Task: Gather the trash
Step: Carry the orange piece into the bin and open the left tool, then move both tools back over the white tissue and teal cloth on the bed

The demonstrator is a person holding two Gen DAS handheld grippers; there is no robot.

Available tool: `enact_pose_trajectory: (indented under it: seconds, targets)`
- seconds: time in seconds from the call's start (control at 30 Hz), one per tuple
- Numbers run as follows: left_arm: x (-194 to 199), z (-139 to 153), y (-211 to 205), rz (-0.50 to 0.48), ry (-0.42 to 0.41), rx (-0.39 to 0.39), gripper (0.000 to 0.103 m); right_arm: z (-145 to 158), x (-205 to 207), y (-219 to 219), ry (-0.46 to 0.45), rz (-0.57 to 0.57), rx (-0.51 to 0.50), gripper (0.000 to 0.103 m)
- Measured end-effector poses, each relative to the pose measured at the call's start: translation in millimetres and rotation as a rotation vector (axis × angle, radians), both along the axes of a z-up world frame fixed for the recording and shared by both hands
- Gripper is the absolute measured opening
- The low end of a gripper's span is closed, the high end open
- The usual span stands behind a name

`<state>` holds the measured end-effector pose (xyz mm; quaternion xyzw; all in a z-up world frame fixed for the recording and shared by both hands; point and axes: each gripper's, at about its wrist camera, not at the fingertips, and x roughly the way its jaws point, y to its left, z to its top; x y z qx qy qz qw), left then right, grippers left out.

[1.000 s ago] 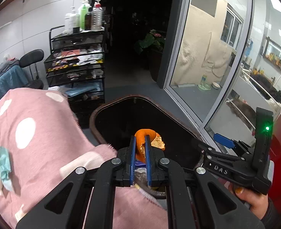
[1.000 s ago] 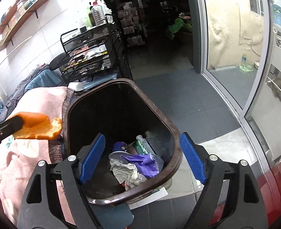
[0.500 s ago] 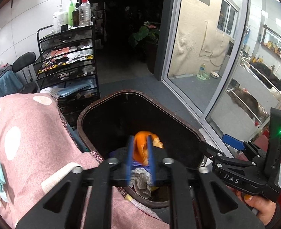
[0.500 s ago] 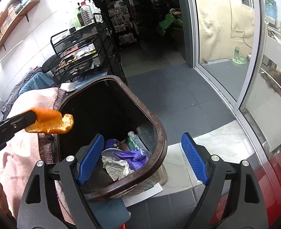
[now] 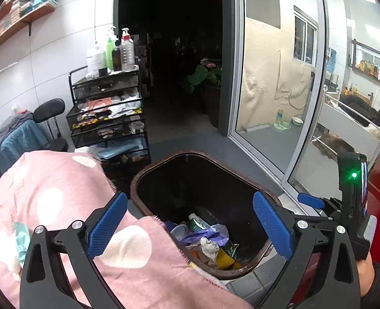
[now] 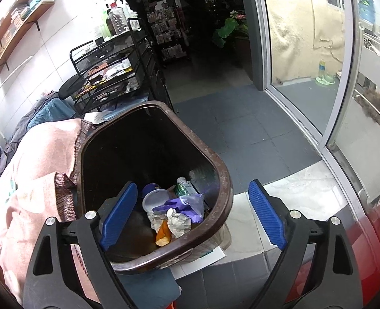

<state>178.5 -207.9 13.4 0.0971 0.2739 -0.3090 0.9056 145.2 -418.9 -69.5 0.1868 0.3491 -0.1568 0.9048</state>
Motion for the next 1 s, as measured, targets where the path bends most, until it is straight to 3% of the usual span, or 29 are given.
enact_pose_trajectory:
  seconds: [0.33, 0.67, 1.0]
  targets:
    - [-10.5, 8.4, 51.3, 0.076, -0.008, -0.074, 0.097, 13.2, 7.9, 25.4, -0.048, 0.067, -0.016, 0.090]
    - [-15.6, -0.8, 129.6, 0.248, 0.037, -0.106, 0.097, 30.1, 29.1, 83.0, -0.083, 0.229, -0.037, 0.091]
    - [-20.9, -23.0, 219.1, 0.429, 0.069, -0.011, 0.097, 45.6, 55.8, 170.0, -0.096, 0.463, -0.066, 0.093]
